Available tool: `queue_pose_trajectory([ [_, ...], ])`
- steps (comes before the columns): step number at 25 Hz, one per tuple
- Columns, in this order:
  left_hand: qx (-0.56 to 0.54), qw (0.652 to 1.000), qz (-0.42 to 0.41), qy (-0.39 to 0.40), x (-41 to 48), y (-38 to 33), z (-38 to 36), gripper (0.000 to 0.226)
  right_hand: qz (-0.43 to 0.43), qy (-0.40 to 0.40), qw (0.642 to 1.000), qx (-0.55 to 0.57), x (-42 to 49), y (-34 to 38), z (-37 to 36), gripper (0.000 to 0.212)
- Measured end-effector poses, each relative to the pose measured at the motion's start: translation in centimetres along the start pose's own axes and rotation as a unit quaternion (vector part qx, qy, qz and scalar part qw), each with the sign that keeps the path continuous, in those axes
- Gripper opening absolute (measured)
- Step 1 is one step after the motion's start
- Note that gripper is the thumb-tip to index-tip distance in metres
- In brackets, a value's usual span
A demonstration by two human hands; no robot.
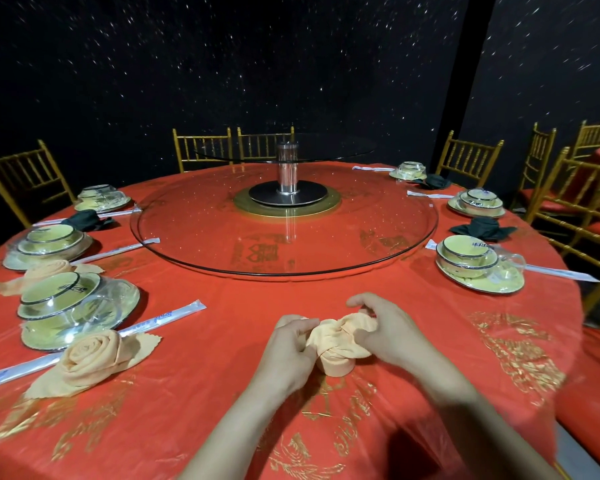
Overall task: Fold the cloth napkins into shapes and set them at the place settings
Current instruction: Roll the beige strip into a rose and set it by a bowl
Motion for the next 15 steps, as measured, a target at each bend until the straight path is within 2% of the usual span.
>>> queue_pose_trajectory([
  [1, 0.001, 1.0, -0.006, 0.001, 0.1, -0.2, 0.0, 0.039, -0.02, 0.018, 0.999, 0.018, 0.7, 0.2, 0.2, 0.013],
  [2, -0.001, 1.0, -0.008, 0.002, 0.1, -0.3, 0.1, 0.039, -0.041, 0.03, 0.999, 0.011, 1.2, 0.2, 0.3, 0.015],
  [3, -0.008, 1.0, -0.01, 0.006, 0.0, -0.5, 0.1, 0.04, -0.047, 0.04, 0.998, -0.014, 1.8, 0.0, 0.0, 0.036],
  [4, -0.019, 1.0, -0.007, 0.008, -0.1, -0.6, 0.1, 0.04, -0.05, 0.049, 0.997, -0.029, 2.0, -0.3, -0.2, 0.047],
  [5, -0.028, 1.0, -0.003, 0.01, -0.2, -0.7, 0.1, 0.04, -0.052, 0.051, 0.997, -0.02, 2.1, -0.4, -0.3, 0.049],
  [8, -0.048, 0.999, 0.014, 0.016, -0.3, -0.7, 0.1, 0.041, -0.062, -0.012, 0.988, 0.137, 1.9, -0.8, -0.8, 0.03],
  [9, -0.056, 0.998, 0.021, 0.013, -0.2, -0.5, 0.2, 0.042, -0.06, -0.046, 0.986, 0.146, 1.8, -1.1, -0.8, 0.029],
  [12, -0.091, 0.994, 0.054, -0.003, 0.0, 0.2, 0.4, 0.043, -0.065, -0.111, 0.99, 0.058, 1.1, -2.1, -1.5, 0.028],
  [15, -0.089, 0.993, 0.074, 0.001, 0.1, 0.8, 0.4, 0.042, -0.07, -0.11, 0.991, -0.035, 0.1, -2.4, -3.0, 0.017],
])
Point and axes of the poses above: each hand's wrist, its own x-axis towards the middle knuckle, its own z-axis out of the back of the hand, y = z × x, the point moved 2 cm from there along x, towards the middle knuckle, and after that the axes turned 8 degrees about -y, right-handed, at the moved point
